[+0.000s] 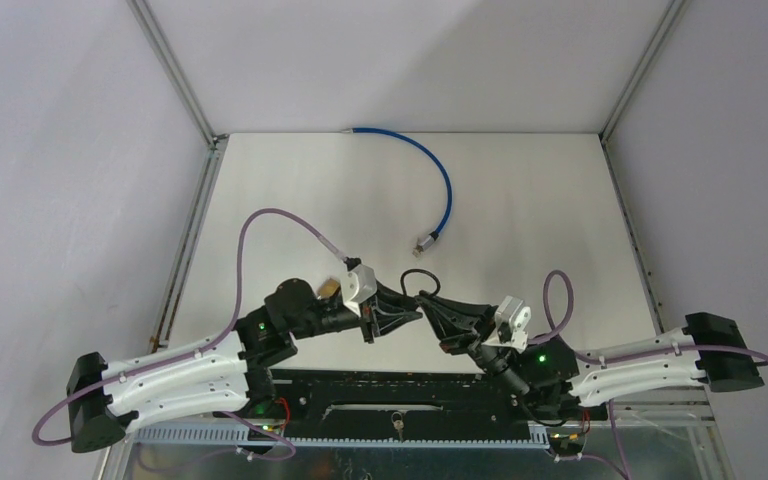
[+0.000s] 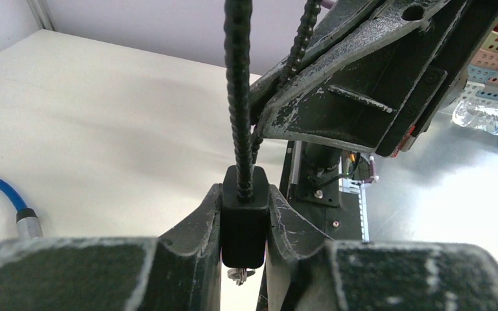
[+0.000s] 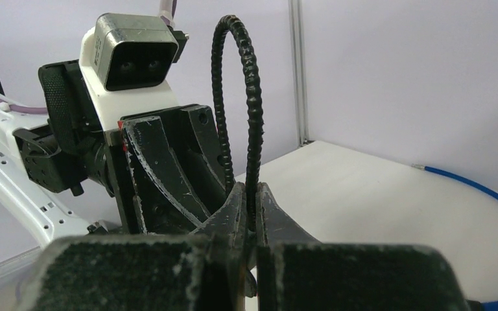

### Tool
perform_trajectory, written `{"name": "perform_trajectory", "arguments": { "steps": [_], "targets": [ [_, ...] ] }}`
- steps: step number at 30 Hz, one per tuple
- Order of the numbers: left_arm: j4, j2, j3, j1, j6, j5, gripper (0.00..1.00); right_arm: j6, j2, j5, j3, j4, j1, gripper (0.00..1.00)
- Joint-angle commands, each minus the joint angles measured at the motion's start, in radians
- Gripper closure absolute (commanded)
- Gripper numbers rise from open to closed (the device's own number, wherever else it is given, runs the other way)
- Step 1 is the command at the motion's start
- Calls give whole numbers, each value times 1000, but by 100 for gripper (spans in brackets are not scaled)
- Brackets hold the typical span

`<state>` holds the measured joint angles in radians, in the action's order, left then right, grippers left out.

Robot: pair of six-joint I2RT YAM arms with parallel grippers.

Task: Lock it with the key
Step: Lock the lock.

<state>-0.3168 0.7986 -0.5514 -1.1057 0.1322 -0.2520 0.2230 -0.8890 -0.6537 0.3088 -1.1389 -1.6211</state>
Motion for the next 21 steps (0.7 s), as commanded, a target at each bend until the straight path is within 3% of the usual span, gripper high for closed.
{"name": "perform_trajectory", "arguments": {
  "steps": [1, 10, 17, 21],
  "targets": [
    [-314, -12, -39, 21, 29, 178, 100, -21, -65, 99, -49, 299, -115, 100],
    [-294, -12, -41, 21, 37, 200, 100, 21, -7, 78, -26, 415, -139, 100],
    [-277, -23, -47, 21, -3, 20, 100, -115, 162, 387, 80, 679, 21, 100],
    [-268, -36, -42, 21, -14, -22, 100, -140, 253, 514, 110, 719, 97, 91]
  ]
}}
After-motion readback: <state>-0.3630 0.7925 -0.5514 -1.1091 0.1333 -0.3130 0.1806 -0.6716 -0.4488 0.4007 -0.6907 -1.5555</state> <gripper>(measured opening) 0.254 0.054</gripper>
